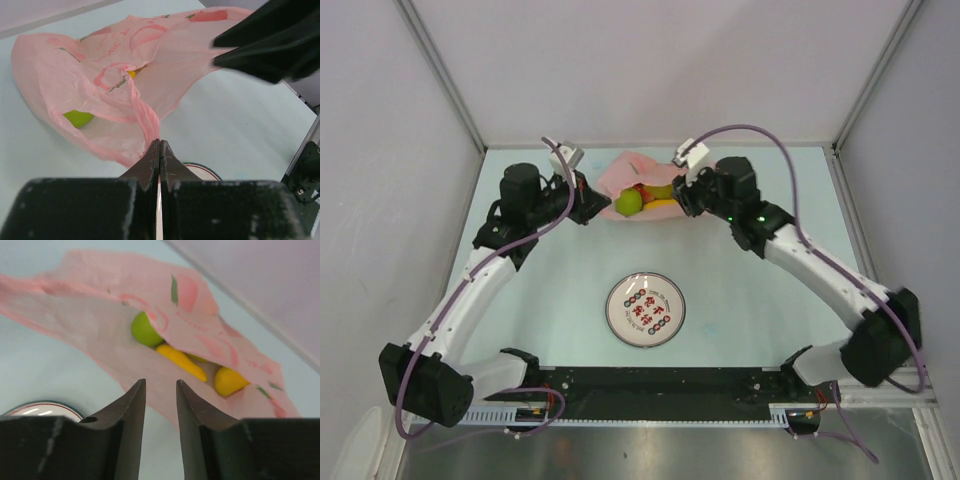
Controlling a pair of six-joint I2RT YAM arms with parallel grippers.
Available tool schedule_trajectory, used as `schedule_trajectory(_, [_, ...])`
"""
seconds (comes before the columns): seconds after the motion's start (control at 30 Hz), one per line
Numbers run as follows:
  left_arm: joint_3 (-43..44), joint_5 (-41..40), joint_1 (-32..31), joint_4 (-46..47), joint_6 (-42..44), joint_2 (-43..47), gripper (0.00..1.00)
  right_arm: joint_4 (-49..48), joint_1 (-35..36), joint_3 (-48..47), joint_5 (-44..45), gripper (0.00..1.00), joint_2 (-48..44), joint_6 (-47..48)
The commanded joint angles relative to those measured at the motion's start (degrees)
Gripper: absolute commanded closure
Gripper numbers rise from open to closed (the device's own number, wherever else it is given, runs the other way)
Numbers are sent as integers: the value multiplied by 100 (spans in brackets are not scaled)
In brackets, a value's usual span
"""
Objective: Take the fake fruits out of the plastic bag
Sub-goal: Adjust the plastic bag at the center of the board, then take out the fake fruit from the plastic bag.
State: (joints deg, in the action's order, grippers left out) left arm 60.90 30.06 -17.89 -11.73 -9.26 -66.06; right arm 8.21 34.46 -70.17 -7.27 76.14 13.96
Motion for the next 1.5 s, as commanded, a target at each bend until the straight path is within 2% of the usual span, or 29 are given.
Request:
schedule_trajectory(0.0, [694,52,-13,-205,90,-117,100,-679,-88,-23,6,67,1129,134])
schedule_trajectory(0.13, [1256,-62,14,-664,608,-460,100,-1470,-132,-154,138,68,2235,379])
schedule_trajectory(0.2, [1572,-88,14,-804,1388,-661,100,-1524,-124,-347,112,67,2562,572])
schedule_trajectory(0.27, [1940,-508,-21,-1164,2291,-793,100,-1323,-132,-531,77,67,2879,643])
schedule_trajectory(0.33, [2196,-1157,13,-1392,2621,-960,100,-850,-150,-568,15,68,2977,714])
schedule_trajectory(0.4, [2330,-943,162,-1481,3034,-1031,100,-200,-220,-559,-378,72,3029,635])
schedule_trajectory(0.43, [2277,-793,189,-1473,3087,-1023,100,360,-272,-559,-616,73,3047,591])
schedule_trajectory(0.57, [1470,-318,207,-1157,2729,-585,100,1393,-203,-559,-1356,78,3170,618])
schedule_trajectory(0.67, [793,-2,259,-1078,2034,13,100,1324,-133,-603,-1452,78,3057,2])
schedule_trajectory(0.83, [-507,-70,347,-770,1586,778,100,956,298,-770,-848,78,2687,450])
schedule_trajectory(1.0, [-246,-97,356,-1401,1777,946,100,735,316,-1174,-451,78,3046,467])
schedule_trajectory(1.13, [105,-343,348,-1753,2146,902,100,673,325,-1823,-188,78,3792,345])
schedule_trajectory(1.3, [290,-458,348,-1816,2419,806,100,533,325,-2773,111,68,4470,362])
schedule_trajectory(1.47, [685,-414,348,-1929,2560,516,100,533,149,-3476,305,69,5024,591])
